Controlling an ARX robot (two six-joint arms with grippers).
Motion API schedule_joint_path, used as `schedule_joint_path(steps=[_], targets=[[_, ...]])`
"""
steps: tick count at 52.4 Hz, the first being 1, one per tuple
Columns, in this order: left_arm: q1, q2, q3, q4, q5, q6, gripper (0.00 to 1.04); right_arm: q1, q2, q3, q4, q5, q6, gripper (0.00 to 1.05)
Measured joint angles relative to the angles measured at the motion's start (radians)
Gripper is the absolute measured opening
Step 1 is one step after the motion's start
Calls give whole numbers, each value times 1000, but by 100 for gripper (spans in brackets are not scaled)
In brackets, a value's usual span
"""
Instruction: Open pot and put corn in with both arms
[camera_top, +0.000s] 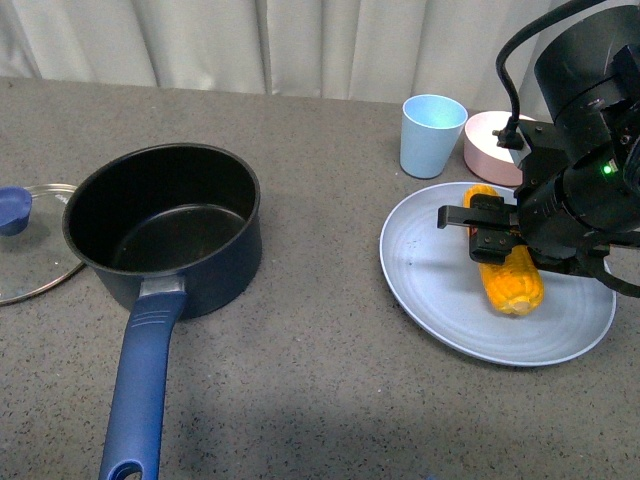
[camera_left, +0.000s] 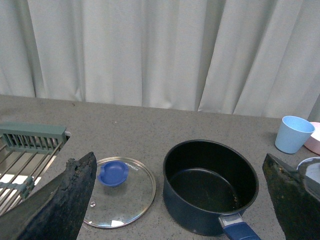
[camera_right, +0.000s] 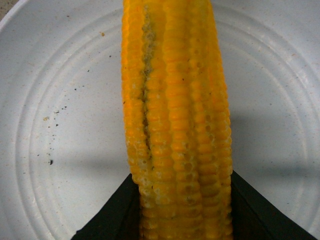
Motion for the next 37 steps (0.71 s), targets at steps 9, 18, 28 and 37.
schedule_joint_path(steps=[9, 18, 28, 37], targets=[[0, 0, 0, 0, 0, 0, 98, -22, -27, -26, 26, -70, 9, 28], [0, 0, 0, 0, 0, 0, 98, -73, -159, -66, 113, -320, 113, 21], [0, 0, 0, 0, 0, 0, 98, -16, -172, 16, 204, -589, 305, 20], [0, 0, 0, 0, 0, 0, 98, 116, -66, 164, 221, -651, 467, 18]])
